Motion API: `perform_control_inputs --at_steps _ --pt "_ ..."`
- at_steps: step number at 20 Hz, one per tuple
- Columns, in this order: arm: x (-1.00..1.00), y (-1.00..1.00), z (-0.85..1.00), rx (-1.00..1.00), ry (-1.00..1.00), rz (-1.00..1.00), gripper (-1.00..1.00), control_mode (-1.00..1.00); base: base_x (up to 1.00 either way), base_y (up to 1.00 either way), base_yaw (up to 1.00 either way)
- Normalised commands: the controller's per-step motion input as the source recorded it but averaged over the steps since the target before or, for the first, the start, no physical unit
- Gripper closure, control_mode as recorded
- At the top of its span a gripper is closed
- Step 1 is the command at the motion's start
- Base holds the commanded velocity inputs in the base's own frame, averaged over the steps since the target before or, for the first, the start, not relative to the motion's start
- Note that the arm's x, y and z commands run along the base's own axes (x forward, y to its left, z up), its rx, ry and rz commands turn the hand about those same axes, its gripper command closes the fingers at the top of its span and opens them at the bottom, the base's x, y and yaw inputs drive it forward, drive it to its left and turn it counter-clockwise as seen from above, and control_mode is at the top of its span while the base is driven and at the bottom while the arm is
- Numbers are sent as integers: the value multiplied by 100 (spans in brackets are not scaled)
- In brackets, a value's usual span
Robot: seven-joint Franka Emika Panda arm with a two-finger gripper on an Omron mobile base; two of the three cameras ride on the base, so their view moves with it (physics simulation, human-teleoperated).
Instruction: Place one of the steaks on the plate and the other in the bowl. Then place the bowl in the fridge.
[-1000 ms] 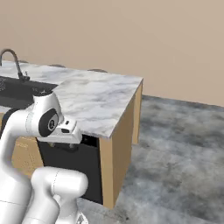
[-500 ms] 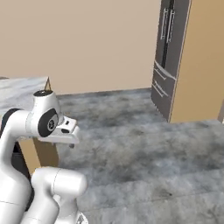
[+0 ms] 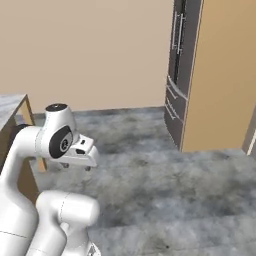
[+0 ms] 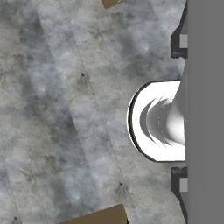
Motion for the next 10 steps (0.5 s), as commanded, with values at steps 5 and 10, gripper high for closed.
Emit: perform_control_inputs --at_steps 5,10 --pt "0 0 0 0 0 0 -100 100 100 0 32" --pt "0 0 0 0 0 0 -100 100 100 28 21"
